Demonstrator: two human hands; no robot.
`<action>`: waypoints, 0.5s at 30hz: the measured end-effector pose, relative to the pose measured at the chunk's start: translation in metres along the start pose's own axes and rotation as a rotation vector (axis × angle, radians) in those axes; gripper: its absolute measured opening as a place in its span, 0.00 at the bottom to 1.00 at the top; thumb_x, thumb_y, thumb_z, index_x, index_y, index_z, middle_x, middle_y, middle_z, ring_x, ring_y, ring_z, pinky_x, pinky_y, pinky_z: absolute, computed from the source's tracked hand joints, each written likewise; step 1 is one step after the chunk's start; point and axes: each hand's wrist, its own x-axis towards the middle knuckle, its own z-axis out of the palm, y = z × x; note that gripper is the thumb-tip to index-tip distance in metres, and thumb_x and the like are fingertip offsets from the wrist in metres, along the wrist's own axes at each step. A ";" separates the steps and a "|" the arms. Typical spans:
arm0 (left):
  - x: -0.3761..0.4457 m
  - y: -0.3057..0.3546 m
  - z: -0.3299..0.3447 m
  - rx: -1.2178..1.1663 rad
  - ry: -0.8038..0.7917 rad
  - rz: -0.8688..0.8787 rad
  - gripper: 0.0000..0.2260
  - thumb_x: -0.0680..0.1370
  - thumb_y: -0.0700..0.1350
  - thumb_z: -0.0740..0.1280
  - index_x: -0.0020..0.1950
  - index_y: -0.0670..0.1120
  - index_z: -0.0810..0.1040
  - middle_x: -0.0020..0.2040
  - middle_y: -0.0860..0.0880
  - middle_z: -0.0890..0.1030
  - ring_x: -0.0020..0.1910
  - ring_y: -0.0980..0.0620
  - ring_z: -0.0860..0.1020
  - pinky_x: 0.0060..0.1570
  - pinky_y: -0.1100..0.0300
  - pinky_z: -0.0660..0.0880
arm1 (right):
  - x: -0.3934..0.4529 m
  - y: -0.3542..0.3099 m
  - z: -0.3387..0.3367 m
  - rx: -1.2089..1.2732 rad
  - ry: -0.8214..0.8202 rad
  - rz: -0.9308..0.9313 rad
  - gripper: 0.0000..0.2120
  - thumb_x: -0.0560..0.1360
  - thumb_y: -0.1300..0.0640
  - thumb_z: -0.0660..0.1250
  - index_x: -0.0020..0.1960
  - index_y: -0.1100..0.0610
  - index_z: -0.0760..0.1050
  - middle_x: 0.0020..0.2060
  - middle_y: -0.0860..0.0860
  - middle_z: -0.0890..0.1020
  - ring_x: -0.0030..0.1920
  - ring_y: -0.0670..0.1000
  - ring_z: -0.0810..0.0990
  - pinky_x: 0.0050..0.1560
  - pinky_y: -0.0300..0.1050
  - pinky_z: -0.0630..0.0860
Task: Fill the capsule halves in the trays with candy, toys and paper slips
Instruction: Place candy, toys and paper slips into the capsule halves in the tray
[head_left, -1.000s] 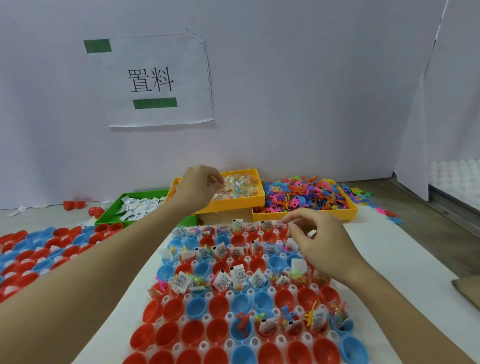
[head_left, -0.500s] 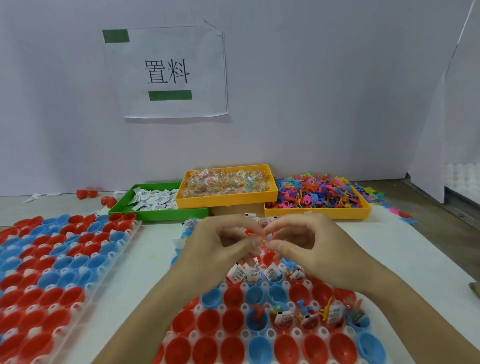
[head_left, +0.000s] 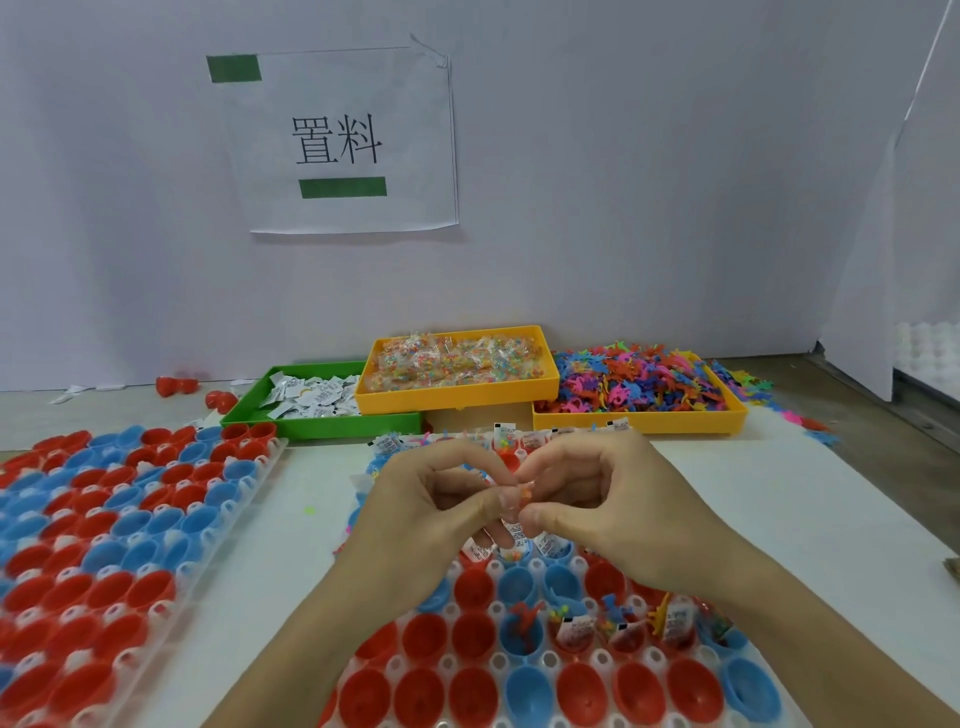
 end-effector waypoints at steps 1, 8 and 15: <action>0.000 0.000 0.000 0.000 0.000 0.000 0.04 0.71 0.42 0.73 0.44 0.43 0.82 0.35 0.42 0.85 0.32 0.44 0.83 0.38 0.49 0.81 | 0.000 0.000 0.001 -0.002 0.006 -0.004 0.10 0.71 0.57 0.78 0.51 0.53 0.83 0.41 0.48 0.87 0.42 0.48 0.87 0.47 0.42 0.83; -0.001 -0.005 -0.002 0.091 -0.048 0.013 0.12 0.69 0.41 0.77 0.51 0.45 0.83 0.43 0.46 0.86 0.43 0.47 0.85 0.48 0.53 0.82 | 0.001 0.001 0.001 -0.040 0.070 0.018 0.06 0.73 0.60 0.76 0.50 0.54 0.85 0.38 0.48 0.87 0.38 0.48 0.86 0.44 0.42 0.83; 0.000 -0.006 -0.003 0.147 -0.033 0.010 0.08 0.73 0.39 0.73 0.52 0.44 0.83 0.41 0.49 0.87 0.41 0.51 0.85 0.44 0.61 0.81 | 0.001 0.004 0.002 -0.040 0.061 0.004 0.06 0.73 0.60 0.75 0.49 0.53 0.85 0.39 0.48 0.87 0.39 0.48 0.86 0.43 0.41 0.83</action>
